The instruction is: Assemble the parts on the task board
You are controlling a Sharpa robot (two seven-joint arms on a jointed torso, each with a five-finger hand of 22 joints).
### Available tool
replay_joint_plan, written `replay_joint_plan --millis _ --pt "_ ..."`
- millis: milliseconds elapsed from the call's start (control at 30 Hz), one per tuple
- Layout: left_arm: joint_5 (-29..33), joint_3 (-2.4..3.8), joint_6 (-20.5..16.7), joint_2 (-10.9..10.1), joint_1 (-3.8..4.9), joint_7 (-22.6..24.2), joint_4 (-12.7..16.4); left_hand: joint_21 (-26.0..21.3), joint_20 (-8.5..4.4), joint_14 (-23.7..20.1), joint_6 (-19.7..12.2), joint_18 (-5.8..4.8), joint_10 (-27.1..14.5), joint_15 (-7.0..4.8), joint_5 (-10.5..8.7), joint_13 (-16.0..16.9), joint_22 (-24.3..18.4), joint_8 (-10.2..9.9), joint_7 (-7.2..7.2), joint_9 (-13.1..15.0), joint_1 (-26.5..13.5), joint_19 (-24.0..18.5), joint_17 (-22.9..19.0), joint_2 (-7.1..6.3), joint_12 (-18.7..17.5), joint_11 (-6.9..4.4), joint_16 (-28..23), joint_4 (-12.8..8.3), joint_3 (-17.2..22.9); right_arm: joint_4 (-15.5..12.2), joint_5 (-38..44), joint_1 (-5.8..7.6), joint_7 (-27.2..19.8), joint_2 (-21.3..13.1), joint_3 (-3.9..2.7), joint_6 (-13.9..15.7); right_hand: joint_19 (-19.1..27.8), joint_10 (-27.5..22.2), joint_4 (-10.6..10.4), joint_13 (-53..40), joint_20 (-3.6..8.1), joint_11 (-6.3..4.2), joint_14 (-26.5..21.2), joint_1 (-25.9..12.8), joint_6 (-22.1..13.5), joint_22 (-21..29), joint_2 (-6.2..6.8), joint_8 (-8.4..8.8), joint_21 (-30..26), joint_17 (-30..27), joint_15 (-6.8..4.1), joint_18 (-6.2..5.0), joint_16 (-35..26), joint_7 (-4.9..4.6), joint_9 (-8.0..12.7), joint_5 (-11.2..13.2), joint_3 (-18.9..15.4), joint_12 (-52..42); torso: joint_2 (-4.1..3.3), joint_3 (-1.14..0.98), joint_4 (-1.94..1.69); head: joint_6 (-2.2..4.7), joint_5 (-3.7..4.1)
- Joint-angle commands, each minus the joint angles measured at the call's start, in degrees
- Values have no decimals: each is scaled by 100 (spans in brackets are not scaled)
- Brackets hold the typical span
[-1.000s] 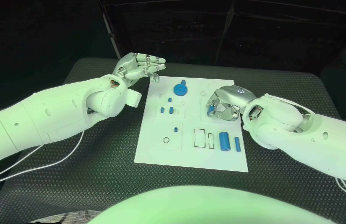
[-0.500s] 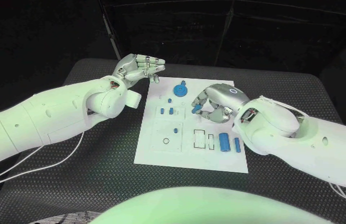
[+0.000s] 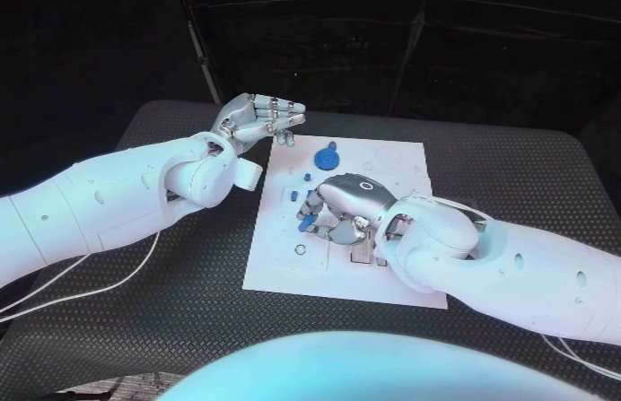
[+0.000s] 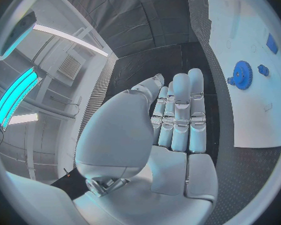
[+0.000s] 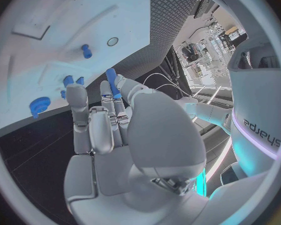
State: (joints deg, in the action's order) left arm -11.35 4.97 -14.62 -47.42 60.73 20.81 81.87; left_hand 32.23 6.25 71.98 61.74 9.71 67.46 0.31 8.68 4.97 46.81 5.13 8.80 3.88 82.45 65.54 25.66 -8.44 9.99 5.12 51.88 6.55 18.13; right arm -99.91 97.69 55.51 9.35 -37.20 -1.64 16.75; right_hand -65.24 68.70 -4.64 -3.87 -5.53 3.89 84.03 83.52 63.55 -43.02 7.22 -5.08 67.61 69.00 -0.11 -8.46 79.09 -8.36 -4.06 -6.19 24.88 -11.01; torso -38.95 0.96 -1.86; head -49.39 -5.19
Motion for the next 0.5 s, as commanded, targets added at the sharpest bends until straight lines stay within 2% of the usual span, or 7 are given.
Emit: replay_joint_plan --millis 33,100,267,500 --pt "26 6 89 29 9 37 -7 -18 10 -44 2 73 -44 11 -18 -8 -5 -32 37 -6 -8 -26 -7 62 27 -1 -22 -4 -35 101 -47 -4 -312 103 54 -179 -5 29 7 9 -7 21 230 -2 28 6 -15 27 12 -6 -40 -7 17 -3 5 -31 31 31 2 -6 11 -12 -10" --pt "26 6 93 43 10 36 -13 -18 10 -44 2 73 -44 11 -18 -8 -5 -32 37 -6 -8 -26 -7 62 27 -1 -22 -4 -35 163 -45 -8 -335 163 103 -231 -1 27 13 10 -7 23 229 -1 26 11 -16 29 10 -12 -38 -7 14 -5 5 -36 36 40 6 -8 12 -15 -16" --pt "27 7 104 63 10 34 -22 -18 10 -44 2 73 -44 11 -18 -8 -5 -32 37 -6 -8 -26 -7 62 27 -1 -22 -4 -35 286 -26 -17 -354 265 166 -362 3 26 19 10 -8 26 228 0 25 18 -16 32 7 -13 -37 -9 14 -7 6 -41 40 50 6 -9 0 -23 -21" --pt "27 6 115 85 10 30 -37 -22 10 -44 0 73 -45 12 -19 -8 -8 -33 38 -6 -10 -25 -8 61 28 0 -24 -3 -38 401 50 -28 -311 349 212 -542 8 25 20 10 -9 28 228 -1 24 26 -18 34 4 -13 -36 -10 14 -9 6 -44 42 55 5 -11 8 -26 -29"
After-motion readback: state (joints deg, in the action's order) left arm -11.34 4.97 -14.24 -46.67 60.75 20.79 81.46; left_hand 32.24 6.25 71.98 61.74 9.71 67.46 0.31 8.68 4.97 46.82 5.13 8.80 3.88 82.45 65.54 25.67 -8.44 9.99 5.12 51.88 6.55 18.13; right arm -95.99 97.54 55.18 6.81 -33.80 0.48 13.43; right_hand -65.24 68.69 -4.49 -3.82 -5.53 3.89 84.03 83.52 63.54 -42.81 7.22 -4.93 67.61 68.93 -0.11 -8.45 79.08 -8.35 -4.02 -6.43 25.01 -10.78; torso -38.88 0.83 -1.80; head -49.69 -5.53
